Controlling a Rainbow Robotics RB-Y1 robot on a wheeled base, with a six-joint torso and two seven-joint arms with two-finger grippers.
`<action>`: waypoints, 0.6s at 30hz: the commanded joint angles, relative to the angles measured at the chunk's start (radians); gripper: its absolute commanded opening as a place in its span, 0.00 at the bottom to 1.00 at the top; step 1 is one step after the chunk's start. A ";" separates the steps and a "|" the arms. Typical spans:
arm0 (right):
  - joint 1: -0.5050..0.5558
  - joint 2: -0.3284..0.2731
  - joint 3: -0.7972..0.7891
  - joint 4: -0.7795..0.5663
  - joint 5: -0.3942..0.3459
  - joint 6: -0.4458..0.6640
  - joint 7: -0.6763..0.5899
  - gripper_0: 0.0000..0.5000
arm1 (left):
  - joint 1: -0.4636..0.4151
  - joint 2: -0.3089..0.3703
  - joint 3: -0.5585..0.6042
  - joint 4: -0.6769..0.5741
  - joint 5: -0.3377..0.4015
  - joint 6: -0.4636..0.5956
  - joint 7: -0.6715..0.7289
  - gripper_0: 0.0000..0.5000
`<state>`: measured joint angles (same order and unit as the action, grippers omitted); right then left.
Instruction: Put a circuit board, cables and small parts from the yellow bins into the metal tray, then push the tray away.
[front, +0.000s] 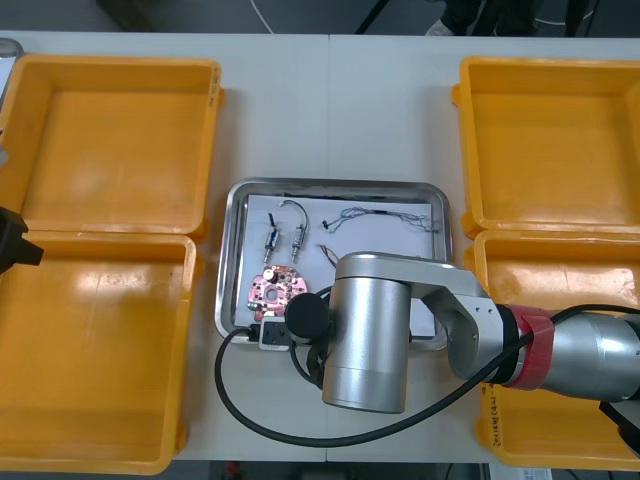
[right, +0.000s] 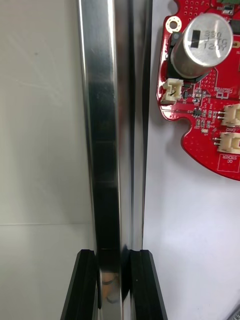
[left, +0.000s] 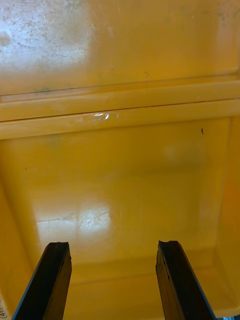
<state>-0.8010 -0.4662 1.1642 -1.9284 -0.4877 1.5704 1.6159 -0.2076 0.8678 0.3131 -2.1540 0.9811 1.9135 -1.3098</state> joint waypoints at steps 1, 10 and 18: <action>-0.029 0.023 0.014 -0.006 0.043 -0.009 0.019 0.00 | 0.014 0.046 0.034 -0.027 0.008 0.006 -0.039 1.00; -0.070 0.014 0.014 0.002 0.063 -0.010 0.025 0.00 | 0.014 0.046 0.034 -0.027 0.008 0.006 -0.039 1.00; -0.122 0.021 0.017 0.077 0.057 -0.052 0.035 0.00 | 0.014 0.046 0.034 -0.027 0.008 0.006 -0.039 1.00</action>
<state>-0.8684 -0.4657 1.1644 -1.8650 -0.4330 1.5349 1.6166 -0.2076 0.8680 0.3131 -2.1541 0.9812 1.9135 -1.3098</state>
